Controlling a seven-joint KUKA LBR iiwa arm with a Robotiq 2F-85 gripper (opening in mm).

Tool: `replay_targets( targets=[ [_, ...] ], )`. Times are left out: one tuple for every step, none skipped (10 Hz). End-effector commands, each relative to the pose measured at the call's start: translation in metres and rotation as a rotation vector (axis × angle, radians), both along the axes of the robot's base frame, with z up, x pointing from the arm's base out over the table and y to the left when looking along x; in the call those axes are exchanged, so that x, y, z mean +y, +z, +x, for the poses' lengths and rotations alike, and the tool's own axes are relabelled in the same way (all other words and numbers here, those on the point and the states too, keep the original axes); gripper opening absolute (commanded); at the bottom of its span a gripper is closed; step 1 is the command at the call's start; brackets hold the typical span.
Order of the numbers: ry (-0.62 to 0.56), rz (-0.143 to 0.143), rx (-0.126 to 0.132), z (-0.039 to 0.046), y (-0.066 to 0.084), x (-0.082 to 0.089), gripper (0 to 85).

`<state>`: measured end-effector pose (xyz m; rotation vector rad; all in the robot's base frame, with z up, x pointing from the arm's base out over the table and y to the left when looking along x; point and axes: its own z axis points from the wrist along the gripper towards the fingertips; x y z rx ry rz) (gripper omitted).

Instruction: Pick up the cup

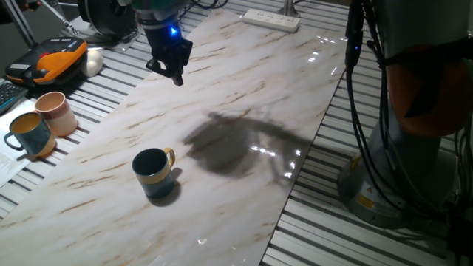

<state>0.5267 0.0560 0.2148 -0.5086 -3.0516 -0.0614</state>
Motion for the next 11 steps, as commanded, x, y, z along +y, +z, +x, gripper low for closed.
replay_targets(
  targets=[
    [-0.247, 0.03, -0.013, 0.0, 0.001, 0.0, 0.0],
    [-0.32, 0.018, -0.026, 0.0, 0.001, 0.002, 0.0],
    [-0.398, 0.011, -0.037, -0.0005, 0.001, 0.003, 0.0],
    [-0.477, 0.017, -0.047, -0.0008, 0.001, 0.004, 0.0],
    [-0.574, 0.022, -0.056, -0.001, 0.001, 0.005, 0.0],
    [-0.672, 0.023, -0.064, -0.0013, 0.0, 0.006, 0.0],
    [-0.766, 0.008, -0.064, -0.0021, 0.0, 0.008, 0.0],
    [-0.832, -0.056, -0.06, -0.0033, 0.0, 0.01, 0.0],
    [-0.913, -0.103, -0.053, -0.0045, -0.001, 0.012, 0.0],
    [-0.948, -0.12, -0.046, -0.0055, -0.001, 0.014, 0.0],
    [-0.956, -0.103, -0.043, -0.0063, -0.002, 0.015, 0.0]
  ],
)
